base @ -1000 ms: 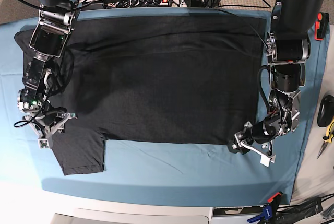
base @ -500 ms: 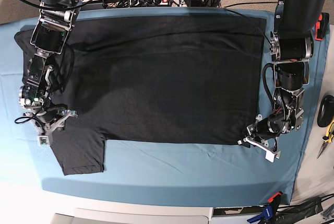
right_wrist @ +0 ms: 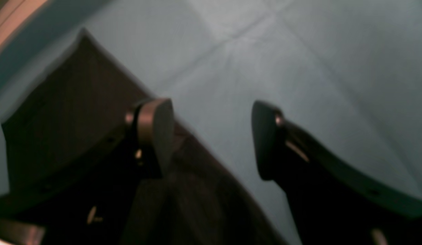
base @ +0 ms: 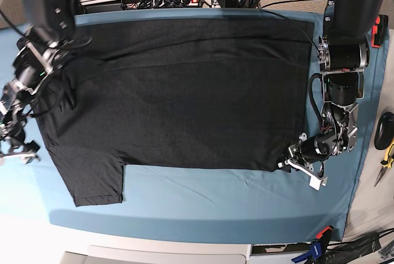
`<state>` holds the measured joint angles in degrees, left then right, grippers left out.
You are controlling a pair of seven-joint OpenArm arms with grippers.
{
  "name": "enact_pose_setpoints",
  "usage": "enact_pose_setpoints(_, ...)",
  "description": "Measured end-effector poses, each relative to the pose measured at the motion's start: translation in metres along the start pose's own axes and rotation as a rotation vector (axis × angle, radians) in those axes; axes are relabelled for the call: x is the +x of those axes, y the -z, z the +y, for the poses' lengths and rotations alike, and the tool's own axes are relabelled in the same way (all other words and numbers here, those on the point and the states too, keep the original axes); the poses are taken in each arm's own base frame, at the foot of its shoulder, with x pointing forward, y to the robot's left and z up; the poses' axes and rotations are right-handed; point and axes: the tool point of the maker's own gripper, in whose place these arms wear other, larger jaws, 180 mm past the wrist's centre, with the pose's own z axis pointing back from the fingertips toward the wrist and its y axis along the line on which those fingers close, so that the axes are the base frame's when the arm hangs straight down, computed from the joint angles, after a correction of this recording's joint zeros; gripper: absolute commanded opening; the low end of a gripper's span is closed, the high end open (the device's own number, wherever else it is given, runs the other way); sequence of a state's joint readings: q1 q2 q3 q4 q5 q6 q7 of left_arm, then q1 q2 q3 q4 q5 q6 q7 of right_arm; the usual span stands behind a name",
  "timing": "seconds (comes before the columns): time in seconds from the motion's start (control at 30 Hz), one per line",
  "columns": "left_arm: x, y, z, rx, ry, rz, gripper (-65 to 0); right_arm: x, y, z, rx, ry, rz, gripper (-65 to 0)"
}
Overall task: Fold the T-shirt properly
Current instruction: 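Grasp the shirt's side edges near the hem with both grippers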
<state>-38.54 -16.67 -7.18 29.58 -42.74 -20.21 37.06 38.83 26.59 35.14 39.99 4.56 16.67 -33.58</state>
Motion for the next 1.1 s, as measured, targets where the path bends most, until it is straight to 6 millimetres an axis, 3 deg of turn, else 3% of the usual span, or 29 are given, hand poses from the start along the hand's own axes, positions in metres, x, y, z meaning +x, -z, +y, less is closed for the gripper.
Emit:
enact_pose_setpoints(0.1, 0.0, 0.001, -0.004, -0.018, 0.012, 0.0, -65.0, 0.005, 0.005, 0.002, 0.012, 0.012, 0.001, -28.8)
enact_pose_setpoints(0.4, -0.001, 0.001, -0.008, -0.034, 0.017, -0.001, -65.0, -0.055, 0.022, 0.007, 0.027, 0.052, 0.097, -28.8)
enact_pose_setpoints(0.6, -0.001, 0.001, -0.008, -0.034, 0.017, -0.001, -65.0, -0.053, 0.022, 0.005, 0.023, 0.051, 0.087, -28.8)
enact_pose_setpoints(0.9, 0.0, 0.001, -0.008, -0.035, 0.016, -0.002, -65.0, -0.08, 0.018, -0.03, -0.091, -0.027, 0.103, -28.8)
enact_pose_setpoints(1.1, 0.0, 0.001, -0.008, -0.035, 0.016, -0.002, -65.0, -0.081, 0.019, -0.02, -0.042, 0.018, 0.079, -28.8)
